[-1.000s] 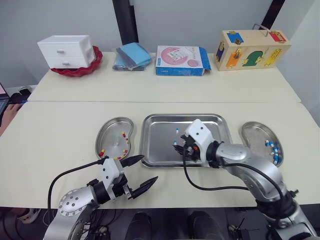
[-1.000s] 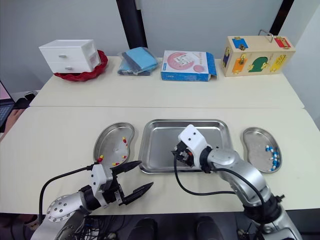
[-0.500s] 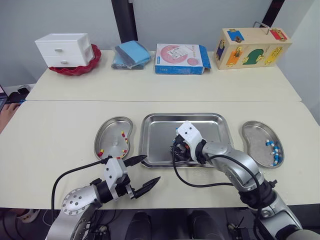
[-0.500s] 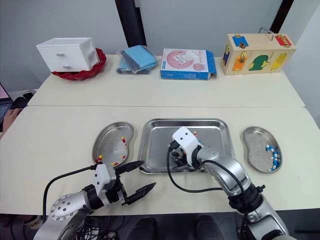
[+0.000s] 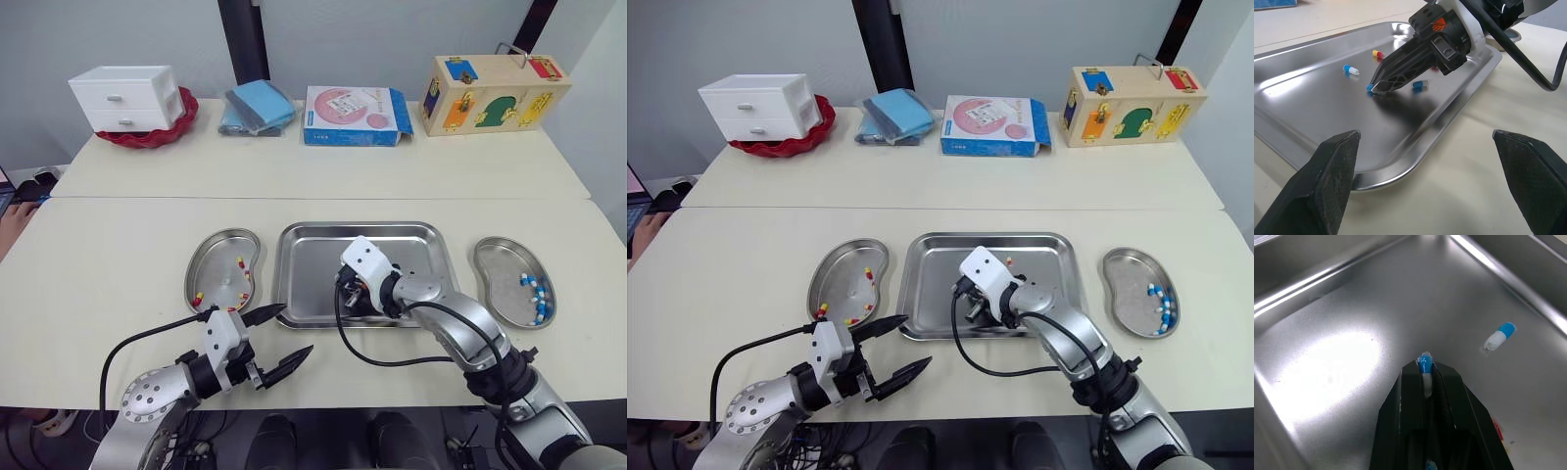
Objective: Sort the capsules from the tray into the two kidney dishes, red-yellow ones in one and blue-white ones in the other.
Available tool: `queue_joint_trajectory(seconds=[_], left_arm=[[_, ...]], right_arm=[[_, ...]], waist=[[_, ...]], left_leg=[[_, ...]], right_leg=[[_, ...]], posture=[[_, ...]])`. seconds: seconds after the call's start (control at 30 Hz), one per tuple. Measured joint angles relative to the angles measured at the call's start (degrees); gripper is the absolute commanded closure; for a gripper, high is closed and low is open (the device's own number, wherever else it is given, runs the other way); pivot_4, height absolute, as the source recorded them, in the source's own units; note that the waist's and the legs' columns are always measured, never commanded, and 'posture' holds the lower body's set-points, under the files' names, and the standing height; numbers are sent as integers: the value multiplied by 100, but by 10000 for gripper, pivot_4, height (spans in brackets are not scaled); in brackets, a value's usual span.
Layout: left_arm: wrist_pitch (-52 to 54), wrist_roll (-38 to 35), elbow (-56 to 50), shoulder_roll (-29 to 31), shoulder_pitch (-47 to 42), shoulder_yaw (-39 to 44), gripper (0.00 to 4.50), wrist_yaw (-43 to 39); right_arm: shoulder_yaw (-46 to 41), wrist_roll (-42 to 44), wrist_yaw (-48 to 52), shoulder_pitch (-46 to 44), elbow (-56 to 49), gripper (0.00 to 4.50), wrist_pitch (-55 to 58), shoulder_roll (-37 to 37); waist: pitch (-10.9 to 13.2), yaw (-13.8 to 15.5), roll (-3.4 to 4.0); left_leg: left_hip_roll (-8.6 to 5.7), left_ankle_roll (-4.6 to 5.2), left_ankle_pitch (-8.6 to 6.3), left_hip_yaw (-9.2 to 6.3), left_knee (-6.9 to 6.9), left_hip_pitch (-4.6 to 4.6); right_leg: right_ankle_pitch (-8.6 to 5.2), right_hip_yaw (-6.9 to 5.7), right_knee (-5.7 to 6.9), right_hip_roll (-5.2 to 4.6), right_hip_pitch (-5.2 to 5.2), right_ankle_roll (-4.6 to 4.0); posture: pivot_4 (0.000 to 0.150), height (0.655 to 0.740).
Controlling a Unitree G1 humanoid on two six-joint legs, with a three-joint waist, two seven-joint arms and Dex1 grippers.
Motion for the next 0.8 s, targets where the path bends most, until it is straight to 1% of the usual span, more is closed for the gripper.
queue_joint_trajectory(seconds=[0.1,0.17,0.2,0.3,0.43,0.57,0.67,0.8], left_arm=[[-4,-48,5,32,-64,-1,0,-145],[-87,-229,22,105,-130,-6,0,-472],[-118,-292,27,168,-150,-5,0,-603],[-180,-529,67,311,-281,-8,0,-1117],[-341,-686,294,357,-540,-31,0,-1662],[-369,-817,438,348,-766,-76,0,-1948],[-383,-868,527,348,-840,-104,0,-2118],[-432,-866,656,344,-902,-113,0,-2238]], right_arm=[[172,-24,139,15,-111,44794,-104,-69],[173,10,311,76,-409,44794,-271,-266],[105,34,366,92,-549,44794,-282,-328],[-482,199,535,319,-1178,44794,-266,-668],[-1696,677,875,1187,-1973,44794,-51,-1317],[-2953,1178,1160,1966,-2528,44794,41,-1658],[-3994,1423,1399,2687,-2753,44794,-25,-1948],[-5095,1651,1502,3201,-2725,44794,29,-2104]], waist=[[0,0,0],[1,15,1],[1,15,1],[0,33,0],[1,38,2],[0,12,3],[0,24,3],[-1,14,4]], left_leg=[[0,0,0,0,0,-2],[0,0,0,0,1,-8],[0,0,0,-2,1,-9],[0,0,0,-2,1,-8],[0,0,0,-2,-1,-10],[0,1,0,-2,-2,-7],[0,1,0,-1,-1,-8],[0,1,0,0,2,-2]], right_leg=[[0,0,0,0,-1,0],[0,-2,-1,0,-5,0],[0,-4,-1,0,-5,0],[0,-7,-4,-1,0,0],[0,-9,-11,-1,3,0],[0,-6,-10,1,3,0],[0,-6,-12,1,6,0],[1,-2,-9,1,10,1]], posture=[[1500,7400],[1500,7400],[1500,7400],[1500,7400],[1500,7400],[1500,7400],[1500,7400],[1500,7400]])
